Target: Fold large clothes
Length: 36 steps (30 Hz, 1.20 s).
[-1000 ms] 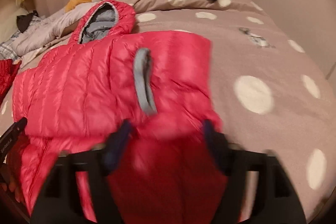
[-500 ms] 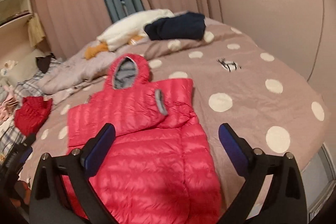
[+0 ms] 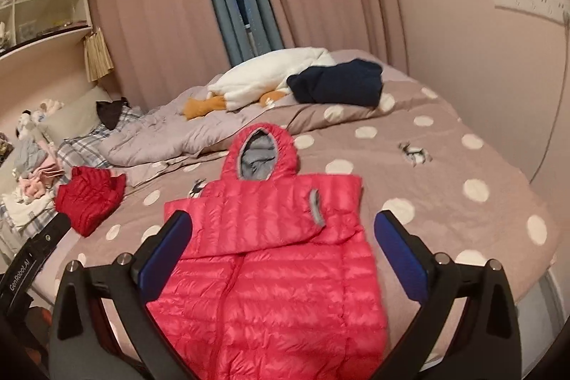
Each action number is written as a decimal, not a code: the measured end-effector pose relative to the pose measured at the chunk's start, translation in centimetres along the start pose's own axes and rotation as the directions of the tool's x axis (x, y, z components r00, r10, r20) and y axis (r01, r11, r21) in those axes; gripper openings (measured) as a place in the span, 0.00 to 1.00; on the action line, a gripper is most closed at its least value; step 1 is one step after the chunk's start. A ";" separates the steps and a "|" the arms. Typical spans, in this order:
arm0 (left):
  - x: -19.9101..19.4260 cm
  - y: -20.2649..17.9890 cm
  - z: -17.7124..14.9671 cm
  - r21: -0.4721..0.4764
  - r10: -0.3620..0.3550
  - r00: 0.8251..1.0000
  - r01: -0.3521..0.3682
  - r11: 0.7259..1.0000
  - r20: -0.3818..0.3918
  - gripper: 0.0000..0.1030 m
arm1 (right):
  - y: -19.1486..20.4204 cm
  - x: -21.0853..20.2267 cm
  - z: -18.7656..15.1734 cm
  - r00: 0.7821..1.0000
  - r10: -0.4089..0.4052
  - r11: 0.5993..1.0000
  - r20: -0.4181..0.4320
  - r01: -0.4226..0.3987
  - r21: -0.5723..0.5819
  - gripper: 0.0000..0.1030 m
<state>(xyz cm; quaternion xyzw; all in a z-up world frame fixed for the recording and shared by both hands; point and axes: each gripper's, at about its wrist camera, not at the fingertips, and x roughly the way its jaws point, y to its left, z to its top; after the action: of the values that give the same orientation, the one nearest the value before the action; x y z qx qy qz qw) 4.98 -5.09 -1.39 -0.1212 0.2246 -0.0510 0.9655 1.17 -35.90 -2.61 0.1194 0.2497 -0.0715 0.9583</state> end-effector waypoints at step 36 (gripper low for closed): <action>19.7 12.0 0.4 -0.058 0.265 0.951 -0.278 0.959 -0.161 0.94 | 10.0 48.9 12.2 0.967 -0.044 0.979 -0.252 -0.008 -0.203 0.05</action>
<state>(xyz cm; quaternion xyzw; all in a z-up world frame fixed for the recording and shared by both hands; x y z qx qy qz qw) 23.26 3.56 -12.39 -0.1236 0.3137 0.0823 0.9379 51.08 -33.33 -14.61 0.0271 0.3780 -0.0386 0.9246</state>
